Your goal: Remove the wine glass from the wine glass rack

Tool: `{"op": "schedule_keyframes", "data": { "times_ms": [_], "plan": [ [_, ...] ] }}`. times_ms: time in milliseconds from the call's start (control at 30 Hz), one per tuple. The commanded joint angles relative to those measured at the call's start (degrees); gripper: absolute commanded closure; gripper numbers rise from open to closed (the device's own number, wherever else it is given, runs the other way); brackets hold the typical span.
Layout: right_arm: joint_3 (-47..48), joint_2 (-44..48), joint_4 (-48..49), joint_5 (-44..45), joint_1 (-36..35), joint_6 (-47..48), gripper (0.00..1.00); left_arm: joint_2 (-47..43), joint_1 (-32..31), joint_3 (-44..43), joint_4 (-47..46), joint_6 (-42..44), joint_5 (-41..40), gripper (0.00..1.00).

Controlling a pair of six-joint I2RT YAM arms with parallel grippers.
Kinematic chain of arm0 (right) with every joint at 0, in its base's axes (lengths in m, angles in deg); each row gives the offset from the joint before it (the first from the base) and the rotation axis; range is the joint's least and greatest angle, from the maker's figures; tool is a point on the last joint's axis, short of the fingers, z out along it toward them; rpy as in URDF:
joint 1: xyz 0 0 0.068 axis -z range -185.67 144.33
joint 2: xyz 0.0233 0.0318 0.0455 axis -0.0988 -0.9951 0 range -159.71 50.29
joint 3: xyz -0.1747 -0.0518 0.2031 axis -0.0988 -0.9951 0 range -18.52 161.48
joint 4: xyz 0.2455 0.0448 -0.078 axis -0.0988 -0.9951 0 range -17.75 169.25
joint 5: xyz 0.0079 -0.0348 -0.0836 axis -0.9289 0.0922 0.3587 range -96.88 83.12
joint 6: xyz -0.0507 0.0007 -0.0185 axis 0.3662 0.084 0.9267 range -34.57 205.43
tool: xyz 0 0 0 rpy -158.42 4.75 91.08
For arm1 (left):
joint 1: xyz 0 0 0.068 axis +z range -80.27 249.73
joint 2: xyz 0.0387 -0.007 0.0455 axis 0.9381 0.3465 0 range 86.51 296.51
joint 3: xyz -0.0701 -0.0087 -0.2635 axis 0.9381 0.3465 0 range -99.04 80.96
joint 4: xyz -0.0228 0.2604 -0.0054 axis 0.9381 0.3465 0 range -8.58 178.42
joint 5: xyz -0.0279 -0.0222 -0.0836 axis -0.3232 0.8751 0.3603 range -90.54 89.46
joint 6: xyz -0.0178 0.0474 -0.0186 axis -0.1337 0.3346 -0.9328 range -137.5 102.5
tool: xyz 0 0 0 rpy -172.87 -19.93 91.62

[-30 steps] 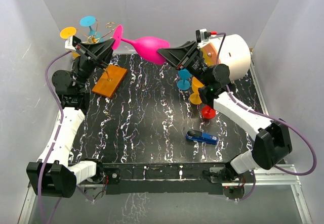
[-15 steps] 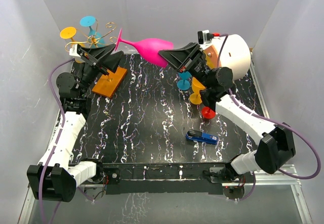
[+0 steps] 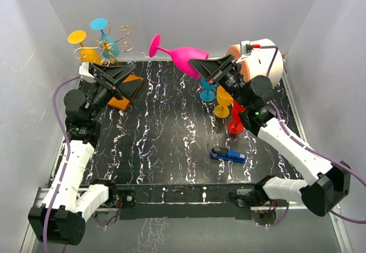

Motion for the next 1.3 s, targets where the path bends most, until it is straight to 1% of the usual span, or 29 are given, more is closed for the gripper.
{"op": "schedule_keyframes", "data": {
  "times_ms": [0, 33, 67, 200, 333, 467, 633, 867, 1000, 1267],
  "plan": [
    [1.0, 2.8, -17.6, 10.6, 0.5, 10.3, 1.0, -5.3, 0.3, -3.8, 19.4, 17.7, -1.1, 0.01],
    [1.0, 2.8, -19.3, 11.4, 0.4, 11.0, 1.0, -6.1, 0.3, -4.9, 26.6, 21.3, -2.6, 0.01],
    [1.4, 2.7, -21.1, 11.8, 0.4, 13.4, 1.0, -7.0, 0.3, -6.1, 31.4, 24.9, -4.2, 0.01],
    [4.4, 0.1, -29.1, 11.3, 0.4, 18.8, 1.0, -10.6, 0.3, -9.2, 45.9, 34.7, -11.4, 0.01],
    [10.1, -4.7, -37.6, 9.6, 0.4, 24.4, 1.0, -14.6, 0.3, -11.1, 55.2, 41.0, -17.4, 0.01],
    [17.0, -12.0, -47.6, 8.2, 0.3, 28.7, 1.0, -17.1, 0.3, -12.2, 61.1, 44.6, -21.3, 0.01],
    [27.9, -22.9, -61.7, 8.6, 0.1, 34.8, 1.0, -18.3, 0.3, -13.6, 65.0, 47.2, -23.4, 0.01],
    [39.4, -33.2, -76.6, 15.9, -1.1, 42.0, 1.0, -17.9, 0.3, -13.7, 65.2, 47.9, -22.8, 0.01],
    [43.5, -36.5, -80.8, 19.2, -1.3, 44.1, 1.0, -17.4, 0.3, -13.3, 64.5, 47.9, -21.9, 0.01],
    [53.1, -43.4, -84.5, 21.3, -1.5, 45.7, 1.0, -16.8, 0.3, -14.0, 64.3, 48.3, -21.3, 0.01]
  ]
}}
